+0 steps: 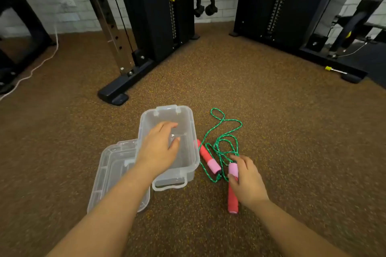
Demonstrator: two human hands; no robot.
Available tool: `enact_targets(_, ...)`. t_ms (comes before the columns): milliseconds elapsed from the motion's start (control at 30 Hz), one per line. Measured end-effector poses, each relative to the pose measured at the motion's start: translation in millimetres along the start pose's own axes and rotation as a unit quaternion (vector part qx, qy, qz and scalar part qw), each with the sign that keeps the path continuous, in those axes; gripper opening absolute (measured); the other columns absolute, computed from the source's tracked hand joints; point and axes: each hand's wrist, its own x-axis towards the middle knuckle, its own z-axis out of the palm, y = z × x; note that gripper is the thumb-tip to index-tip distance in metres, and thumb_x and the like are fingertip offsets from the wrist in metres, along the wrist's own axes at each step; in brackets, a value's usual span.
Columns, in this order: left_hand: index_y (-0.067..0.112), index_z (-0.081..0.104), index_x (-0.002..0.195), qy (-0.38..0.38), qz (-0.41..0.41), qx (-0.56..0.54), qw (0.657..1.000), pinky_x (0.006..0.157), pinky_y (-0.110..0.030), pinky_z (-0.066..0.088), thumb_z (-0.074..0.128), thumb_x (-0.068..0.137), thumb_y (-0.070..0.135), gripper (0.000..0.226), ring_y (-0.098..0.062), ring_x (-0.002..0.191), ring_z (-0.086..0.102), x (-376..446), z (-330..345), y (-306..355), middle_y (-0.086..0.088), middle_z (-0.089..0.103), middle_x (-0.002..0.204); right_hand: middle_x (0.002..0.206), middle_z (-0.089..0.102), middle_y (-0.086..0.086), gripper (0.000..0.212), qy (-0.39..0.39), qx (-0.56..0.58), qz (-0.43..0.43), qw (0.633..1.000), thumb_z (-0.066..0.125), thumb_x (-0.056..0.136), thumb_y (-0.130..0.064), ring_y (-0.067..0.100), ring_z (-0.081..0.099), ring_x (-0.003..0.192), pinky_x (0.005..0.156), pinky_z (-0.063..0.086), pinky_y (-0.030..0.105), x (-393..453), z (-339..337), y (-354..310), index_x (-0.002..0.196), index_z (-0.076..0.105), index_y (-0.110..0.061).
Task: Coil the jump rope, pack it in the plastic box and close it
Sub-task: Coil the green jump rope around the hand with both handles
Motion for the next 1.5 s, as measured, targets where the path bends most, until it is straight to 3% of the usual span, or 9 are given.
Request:
enact_targets(467,0.017,0.052,0.131,-0.041,0.013,0.051,0.998,0.102,-0.034,0.038,0.052,0.093,0.025,0.039,-0.022,0.122,0.05,4,37,-11,-0.003,0.054,0.131,0.138,0.04,0.009,0.073,-0.094,-0.057,0.1,0.989,0.064,0.084,-0.031,0.03,0.043,0.125,0.103,0.038,0.04,-13,44,15,0.144,0.025,-0.018)
enact_targets(700,0.018,0.052,0.13,-0.047,0.03,0.036,0.998,0.102,-0.034,0.037,0.049,0.095,0.026,0.036,-0.02,0.123,0.048,7,43,-9,-0.001,0.054,0.132,0.132,0.048,0.016,0.086,-0.074,0.011,0.213,0.974,0.07,0.076,-0.018,0.035,0.049,0.122,0.1,0.042,0.042,-14,60,16,0.146,0.019,-0.013)
enact_targets(800,0.016,0.056,0.127,-0.045,0.01,-0.032,0.998,0.098,-0.029,0.036,0.048,0.096,0.024,0.033,-0.019,0.121,0.05,11,42,-3,-0.004,0.056,0.128,0.115,0.06,0.015,0.082,-0.07,0.183,0.388,0.901,0.07,0.072,-0.014,0.037,0.061,0.102,0.072,0.056,0.044,-8,49,8,0.143,0.028,-0.014)
enact_targets(833,0.017,0.059,0.124,-0.045,-0.007,-0.074,0.996,0.096,-0.027,0.038,0.047,0.097,0.024,0.03,-0.018,0.117,0.052,12,40,1,-0.004,0.058,0.124,0.102,0.061,0.014,0.067,-0.081,0.265,0.429,0.86,0.067,0.074,-0.012,0.034,0.062,0.088,0.057,0.054,0.038,-6,43,5,0.135,0.04,-0.012)
enact_targets(900,0.02,0.064,0.115,-0.064,-0.067,-0.177,0.98,0.088,-0.024,0.041,0.042,0.099,0.026,0.027,-0.016,0.109,0.056,16,36,10,-0.001,0.062,0.113,0.081,0.054,0.012,0.028,-0.116,0.392,0.449,0.794,0.06,0.077,-0.006,0.025,0.052,0.066,0.049,0.043,0.028,-2,29,-3,0.104,0.056,-0.007)
enact_targets(967,0.017,0.066,0.105,-0.129,-0.146,-0.307,0.931,0.085,-0.026,0.047,0.035,0.102,0.03,0.033,-0.019,0.102,0.06,19,31,19,-0.003,0.066,0.104,0.077,0.054,0.014,0.012,-0.127,0.476,0.422,0.761,0.053,0.076,0.0,0.024,0.052,0.058,0.05,0.042,0.027,0,15,-15,0.086,0.054,-0.005)
enact_targets(1067,0.01,0.067,0.102,-0.225,-0.228,-0.426,0.846,0.092,-0.035,0.048,0.025,0.102,0.042,0.052,-0.026,0.097,0.063,19,27,24,-0.013,0.069,0.105,0.076,0.055,0.013,0.018,-0.123,0.553,0.366,0.738,0.045,0.078,0.007,0.017,0.056,0.051,0.047,0.044,0.023,-1,-5,-37,0.09,0.052,-0.004)
enact_targets(1300,0.005,0.067,0.104,-0.322,-0.287,-0.468,0.772,0.086,-0.036,0.05,0.009,0.093,0.064,0.084,-0.029,0.098,0.065,17,36,20,-0.018,0.07,0.105,0.082,0.057,0.004,0.014,-0.143,0.485,0.163,0.847,0.056,0.094,-0.022,0.011,0.05,0.052,0.047,0.041,0.022,-20,-63,-74,0.105,0.053,-0.013)
enact_targets(1500,-0.003,0.067,0.111,-0.361,-0.278,-0.575,0.68,0.092,-0.04,0.048,0.021,0.086,0.071,0.091,-0.03,0.092,0.068,10,39,37,-0.022,0.071,0.104,0.089,0.056,-0.008,0.027,-0.192,0.372,-0.079,0.905,0.059,0.09,-0.026,0.006,0.054,0.069,0.063,0.047,0.021,-41,-74,-76,0.115,0.051,-0.023)
